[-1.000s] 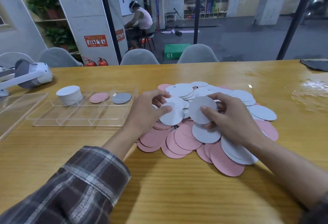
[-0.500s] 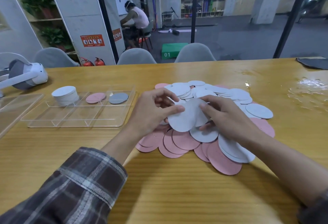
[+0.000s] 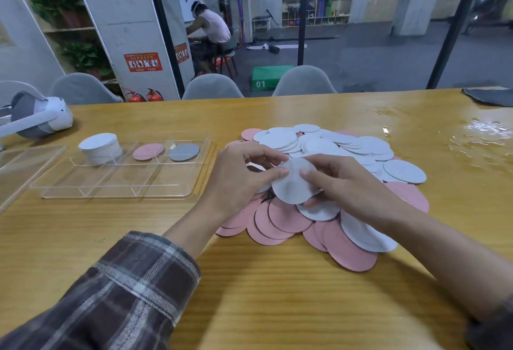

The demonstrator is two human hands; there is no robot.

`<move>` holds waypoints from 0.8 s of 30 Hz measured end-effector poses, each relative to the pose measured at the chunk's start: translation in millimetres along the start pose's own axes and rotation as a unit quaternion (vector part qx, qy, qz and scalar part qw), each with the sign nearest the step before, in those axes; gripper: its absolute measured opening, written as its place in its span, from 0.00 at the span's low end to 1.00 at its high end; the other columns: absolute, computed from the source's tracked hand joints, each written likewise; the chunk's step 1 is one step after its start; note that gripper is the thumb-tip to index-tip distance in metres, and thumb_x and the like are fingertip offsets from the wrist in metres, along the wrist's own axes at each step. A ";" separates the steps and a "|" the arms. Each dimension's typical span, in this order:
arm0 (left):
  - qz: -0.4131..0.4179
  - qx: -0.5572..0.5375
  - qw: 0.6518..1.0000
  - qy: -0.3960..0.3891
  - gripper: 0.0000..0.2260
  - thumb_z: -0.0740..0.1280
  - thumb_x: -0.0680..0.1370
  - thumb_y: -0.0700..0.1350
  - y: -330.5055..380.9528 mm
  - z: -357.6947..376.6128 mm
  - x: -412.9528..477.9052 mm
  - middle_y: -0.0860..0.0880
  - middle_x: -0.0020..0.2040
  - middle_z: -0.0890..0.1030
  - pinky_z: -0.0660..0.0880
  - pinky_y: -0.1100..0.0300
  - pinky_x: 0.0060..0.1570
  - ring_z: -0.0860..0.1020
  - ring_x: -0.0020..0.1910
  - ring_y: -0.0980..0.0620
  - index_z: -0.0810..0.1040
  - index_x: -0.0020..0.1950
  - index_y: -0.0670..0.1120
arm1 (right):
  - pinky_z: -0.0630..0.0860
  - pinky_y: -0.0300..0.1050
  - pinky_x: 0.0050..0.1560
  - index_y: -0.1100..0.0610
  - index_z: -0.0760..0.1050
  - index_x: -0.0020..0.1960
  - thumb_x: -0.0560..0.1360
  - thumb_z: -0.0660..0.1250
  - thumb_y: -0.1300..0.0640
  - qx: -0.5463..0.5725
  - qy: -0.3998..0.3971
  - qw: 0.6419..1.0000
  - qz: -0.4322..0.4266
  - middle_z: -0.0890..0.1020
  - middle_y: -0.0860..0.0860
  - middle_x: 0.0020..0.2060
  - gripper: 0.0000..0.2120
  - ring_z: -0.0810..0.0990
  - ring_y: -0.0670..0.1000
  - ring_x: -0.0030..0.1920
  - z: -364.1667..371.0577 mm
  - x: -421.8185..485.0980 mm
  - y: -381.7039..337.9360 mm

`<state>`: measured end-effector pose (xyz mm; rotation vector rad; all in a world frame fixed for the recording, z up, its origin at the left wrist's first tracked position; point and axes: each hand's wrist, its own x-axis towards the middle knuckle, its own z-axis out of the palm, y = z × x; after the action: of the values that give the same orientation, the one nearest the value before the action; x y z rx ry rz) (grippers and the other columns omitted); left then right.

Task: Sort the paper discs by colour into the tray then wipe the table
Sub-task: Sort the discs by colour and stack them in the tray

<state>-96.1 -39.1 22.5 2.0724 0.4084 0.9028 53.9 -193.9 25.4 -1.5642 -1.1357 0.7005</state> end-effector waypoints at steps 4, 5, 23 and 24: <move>0.018 0.006 1.000 0.017 0.08 0.81 0.71 0.42 3.1 3.1 -1.5 0.52 0.43 0.86 0.82 0.58 0.45 0.84 0.44 0.54 0.88 0.48 0.48 | 0.84 0.55 0.52 0.53 0.82 0.59 0.81 0.69 0.58 -0.035 0.003 0.999 -0.023 0.88 0.51 0.48 0.08 0.88 0.57 0.47 0.7 -1.6 -1.6; 0.021 0.012 1.000 0.017 0.07 0.81 0.72 0.43 1.9 2.2 -0.4 0.52 0.43 0.86 0.82 0.59 0.45 0.84 0.44 0.54 0.88 0.48 0.49 | 0.84 0.57 0.52 0.53 0.82 0.58 0.81 0.69 0.59 -0.042 0.012 0.999 -0.024 0.88 0.51 0.48 0.08 0.88 0.58 0.46 1.2 -1.4 -1.1; -0.050 0.169 0.984 0.008 0.07 0.80 0.73 0.49 -25.0 -15.2 8.6 0.59 0.50 0.84 0.70 0.77 0.46 0.78 0.51 0.65 0.86 0.49 0.51 | 0.81 0.61 0.55 0.51 0.79 0.55 0.82 0.65 0.58 -0.104 0.113 0.988 0.001 0.84 0.49 0.53 0.06 0.88 0.54 0.35 -4.9 -0.1 1.1; -0.059 0.148 0.987 0.013 0.06 0.80 0.73 0.46 -23.9 -15.7 9.3 0.58 0.49 0.84 0.71 0.75 0.45 0.79 0.49 0.65 0.86 0.48 0.51 | 0.81 0.61 0.54 0.51 0.79 0.55 0.82 0.65 0.59 -0.099 0.116 0.988 0.001 0.84 0.49 0.53 0.06 0.88 0.54 0.35 -5.5 -0.2 1.3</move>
<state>-100.4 -10.5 14.3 2.2763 0.7086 0.8401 59.1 -196.3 25.8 -1.7634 -1.0526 0.4026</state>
